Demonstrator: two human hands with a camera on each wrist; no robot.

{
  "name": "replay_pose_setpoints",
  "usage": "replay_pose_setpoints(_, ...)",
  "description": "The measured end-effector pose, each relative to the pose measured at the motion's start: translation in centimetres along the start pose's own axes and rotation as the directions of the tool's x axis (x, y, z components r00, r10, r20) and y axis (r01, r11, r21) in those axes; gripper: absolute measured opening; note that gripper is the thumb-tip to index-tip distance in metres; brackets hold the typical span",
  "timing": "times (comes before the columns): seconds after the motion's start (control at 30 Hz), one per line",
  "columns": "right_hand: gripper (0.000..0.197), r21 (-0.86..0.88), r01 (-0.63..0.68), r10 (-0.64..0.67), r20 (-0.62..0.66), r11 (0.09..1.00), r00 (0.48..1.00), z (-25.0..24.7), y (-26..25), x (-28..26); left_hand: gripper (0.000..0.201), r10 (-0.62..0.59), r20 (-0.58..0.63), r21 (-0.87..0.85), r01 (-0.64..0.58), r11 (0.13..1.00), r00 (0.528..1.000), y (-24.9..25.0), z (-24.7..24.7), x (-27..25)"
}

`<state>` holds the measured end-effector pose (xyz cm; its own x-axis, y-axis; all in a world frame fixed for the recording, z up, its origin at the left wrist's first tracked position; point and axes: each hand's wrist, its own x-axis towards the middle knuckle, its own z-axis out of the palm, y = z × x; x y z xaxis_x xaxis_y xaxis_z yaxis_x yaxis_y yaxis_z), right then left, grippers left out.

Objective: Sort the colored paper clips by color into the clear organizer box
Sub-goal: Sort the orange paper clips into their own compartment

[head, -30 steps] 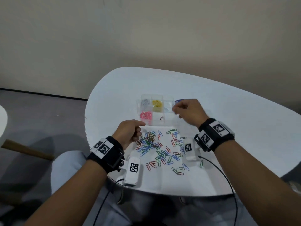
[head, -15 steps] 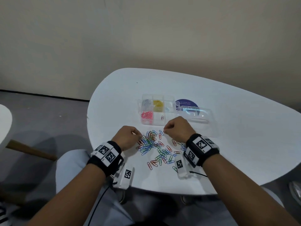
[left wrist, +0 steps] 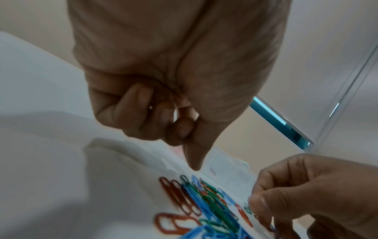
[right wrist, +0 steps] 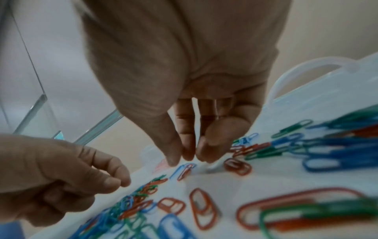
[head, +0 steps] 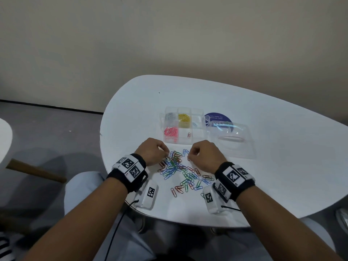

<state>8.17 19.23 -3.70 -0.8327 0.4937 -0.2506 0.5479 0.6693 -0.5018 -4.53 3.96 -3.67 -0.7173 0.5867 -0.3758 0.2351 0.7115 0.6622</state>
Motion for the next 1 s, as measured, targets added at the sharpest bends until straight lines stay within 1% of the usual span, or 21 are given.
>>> replay_pose_setpoints(0.07,0.019,0.02,-0.058,0.059,-0.023,0.998,0.998,0.0,0.0,0.5,0.003,0.001,0.007,0.025,-0.001,1.0,1.0,0.0,-0.3,0.0)
replay_pose_setpoints(0.13,0.026,0.026,-0.095,0.095,-0.016,0.995,0.995,0.3,-0.2,0.7,0.005,0.007,0.017,0.053,-0.008,0.999,1.0,0.2,-0.3,-0.1)
replay_pose_setpoints(0.2,0.02,0.01,-0.095,0.095,0.002,0.995,0.995,0.5,-0.6,0.7,0.006,0.009,0.027,0.056,-0.011,0.998,1.0,0.6,-0.1,-0.1)
replay_pose_setpoints(0.27,0.009,-0.015,-0.075,0.076,0.052,0.997,0.996,0.2,-0.5,0.6,0.006,0.012,0.018,0.049,-0.013,0.999,1.0,1.0,0.1,0.0)
replay_pose_setpoints(0.33,0.007,-0.011,-0.05,0.051,0.098,0.999,0.994,-0.4,0.0,0.5,0.003,0.012,0.016,0.057,-0.012,0.998,1.0,1.4,0.4,0.2)
replay_pose_setpoints(0.43,0.003,0.014,-0.022,0.021,0.066,1.0,0.998,-1.1,0.2,0.3,0.002,0.023,0.019,0.077,-0.024,0.997,1.0,1.9,0.8,0.2)
replay_pose_setpoints(0.47,0.007,0.005,-0.005,0.004,0.073,1.0,0.997,-1.2,0.1,0.2,0.002,0.042,0.015,0.08,-0.043,0.996,0.999,2.1,1.0,0.1)
replay_pose_setpoints(0.53,0.014,-0.045,0.044,-0.036,0.16,0.998,0.986,-1.3,-0.2,-0.1,0.0,0.106,0.026,0.07,-0.108,0.992,0.994,2.3,1.3,-0.3)
replay_pose_setpoints(0.6,0.023,-0.121,0.105,-0.072,0.253,0.987,0.965,-1.4,-0.4,-0.7,0.002,0.168,0.067,0.074,-0.173,0.982,0.983,2.3,1.7,-1.0)
replay_pose_setpoints(0.63,0.025,-0.161,0.127,-0.08,0.272,0.979,0.959,-1.5,-0.4,-0.9,0.004,0.185,0.091,0.089,-0.193,0.977,0.979,2.1,1.9,-1.3)
replay_pose_setpoints(0.67,0.025,-0.196,0.14,-0.084,0.27,0.971,0.959,-1.5,-0.4,-1.1,0.006,0.195,0.115,0.112,-0.207,0.972,0.974,2.0,2.1,-1.5)
replay_pose_setpoints(0.73,0.02,-0.246,0.145,-0.089,0.226,0.958,0.97,-1.4,-0.5,-1.4,0.008,0.196,0.159,0.16,-0.221,0.962,0.968,1.7,2.5,-1.8)
replay_pose_setpoints(0.8,0.015,-0.273,0.144,-0.094,0.188,0.951,0.978,-1.1,-0.8,-1.5,0.01,0.182,0.175,0.21,-0.217,0.953,0.968,1.6,3.0,-1.8)
replay_pose_setpoints(0.9,0.014,-0.339,0.142,-0.088,0.171,0.93,0.981,-0.5,-1.5,-1.4,0.013,0.205,0.137,0.296,-0.238,0.925,0.969,1.8,3.6,-1.9)
replay_pose_setpoints(1.0,0.015,-0.389,0.15,-0.088,0.171,0.909,0.981,-0.1,-1.7,-1.2,0.007,0.229,0.11,0.342,-0.253,0.905,0.967,1.9,3.7,-1.9)
